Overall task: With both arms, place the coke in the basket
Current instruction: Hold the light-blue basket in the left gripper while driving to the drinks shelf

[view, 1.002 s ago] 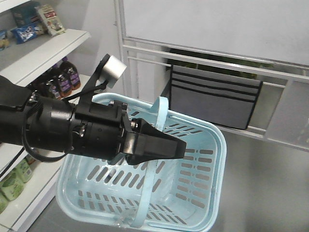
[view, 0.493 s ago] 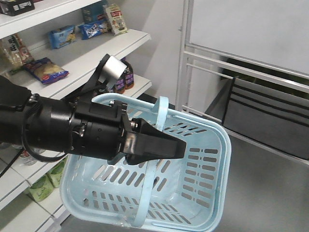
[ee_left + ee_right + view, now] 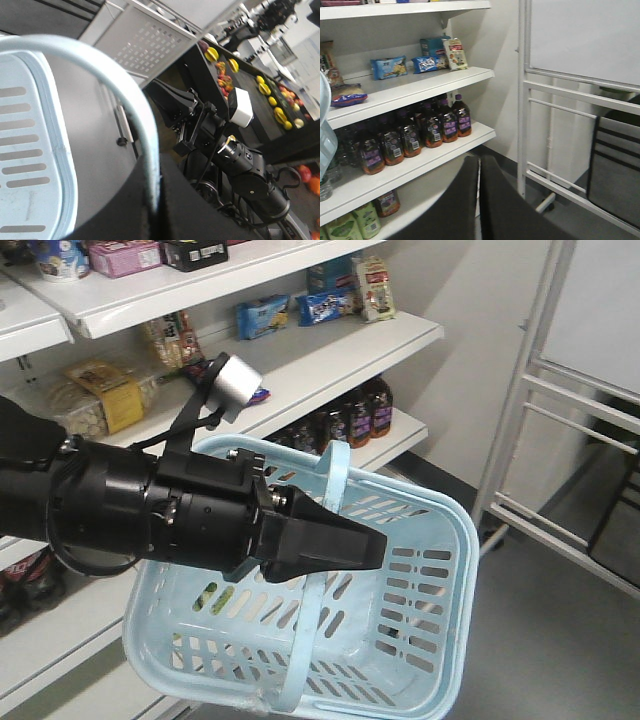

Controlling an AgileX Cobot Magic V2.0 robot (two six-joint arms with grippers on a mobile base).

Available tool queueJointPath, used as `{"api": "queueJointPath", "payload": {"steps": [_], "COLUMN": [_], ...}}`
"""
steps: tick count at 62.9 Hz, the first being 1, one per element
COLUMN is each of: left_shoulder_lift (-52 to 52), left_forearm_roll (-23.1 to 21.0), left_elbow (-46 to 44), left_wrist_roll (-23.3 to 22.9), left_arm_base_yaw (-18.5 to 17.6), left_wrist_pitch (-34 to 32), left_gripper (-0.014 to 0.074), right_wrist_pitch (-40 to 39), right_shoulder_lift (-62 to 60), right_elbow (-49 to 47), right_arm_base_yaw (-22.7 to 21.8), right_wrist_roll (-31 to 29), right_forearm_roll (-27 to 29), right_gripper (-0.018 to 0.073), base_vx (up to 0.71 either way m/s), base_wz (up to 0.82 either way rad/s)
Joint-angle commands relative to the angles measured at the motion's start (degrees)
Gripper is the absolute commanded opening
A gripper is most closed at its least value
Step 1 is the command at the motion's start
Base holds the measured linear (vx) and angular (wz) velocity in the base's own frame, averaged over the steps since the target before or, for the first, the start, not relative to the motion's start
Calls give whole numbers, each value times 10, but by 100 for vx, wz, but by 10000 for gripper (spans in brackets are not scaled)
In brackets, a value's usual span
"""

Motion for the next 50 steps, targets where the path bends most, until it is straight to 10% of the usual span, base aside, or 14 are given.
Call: {"api": "queueJointPath", "payload": {"steps": [1, 50], "left_shoulder_lift": [-22, -22], "left_forearm_roll": [-43, -43], "left_elbow": [-16, -16], "left_wrist_roll": [7, 7], "left_arm_base_yaw": [-3, -3], "left_wrist_pitch": [6, 5], "left_gripper": [-6, -6], "right_wrist_pitch": [-44, -44], "right_shoulder_lift": [-10, -10], "right_elbow": [6, 6], "right_arm_base_yaw": [-3, -3], "right_wrist_roll": [-5, -5], "right_forearm_roll": [-5, -5], "right_gripper": [-5, -5], "base_vx": [12, 11], "base_wz": [45, 45]}}
